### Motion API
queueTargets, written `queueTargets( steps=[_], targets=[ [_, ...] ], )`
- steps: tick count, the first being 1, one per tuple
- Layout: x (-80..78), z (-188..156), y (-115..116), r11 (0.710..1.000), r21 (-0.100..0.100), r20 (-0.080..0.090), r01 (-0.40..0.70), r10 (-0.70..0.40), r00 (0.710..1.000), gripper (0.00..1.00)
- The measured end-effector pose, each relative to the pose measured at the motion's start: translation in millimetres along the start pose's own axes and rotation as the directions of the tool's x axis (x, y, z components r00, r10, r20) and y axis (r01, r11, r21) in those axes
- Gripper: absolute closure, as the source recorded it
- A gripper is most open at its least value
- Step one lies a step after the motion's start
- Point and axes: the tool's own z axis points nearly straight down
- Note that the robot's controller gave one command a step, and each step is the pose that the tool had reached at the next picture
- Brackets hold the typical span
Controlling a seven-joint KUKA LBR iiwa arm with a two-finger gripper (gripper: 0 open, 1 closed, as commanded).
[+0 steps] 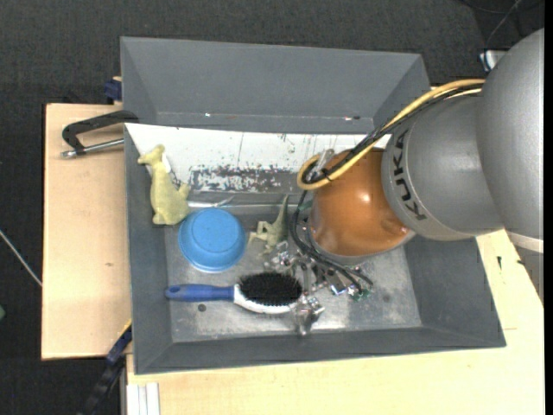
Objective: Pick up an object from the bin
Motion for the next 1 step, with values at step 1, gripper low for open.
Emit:
queueTargets(
  steps=[1],
  targets=[
    [-1.4, -3.1, -2.0, 1.000, 0.003, 0.007, -0.002, 0.002, 1.000, 1.00]
  ],
)
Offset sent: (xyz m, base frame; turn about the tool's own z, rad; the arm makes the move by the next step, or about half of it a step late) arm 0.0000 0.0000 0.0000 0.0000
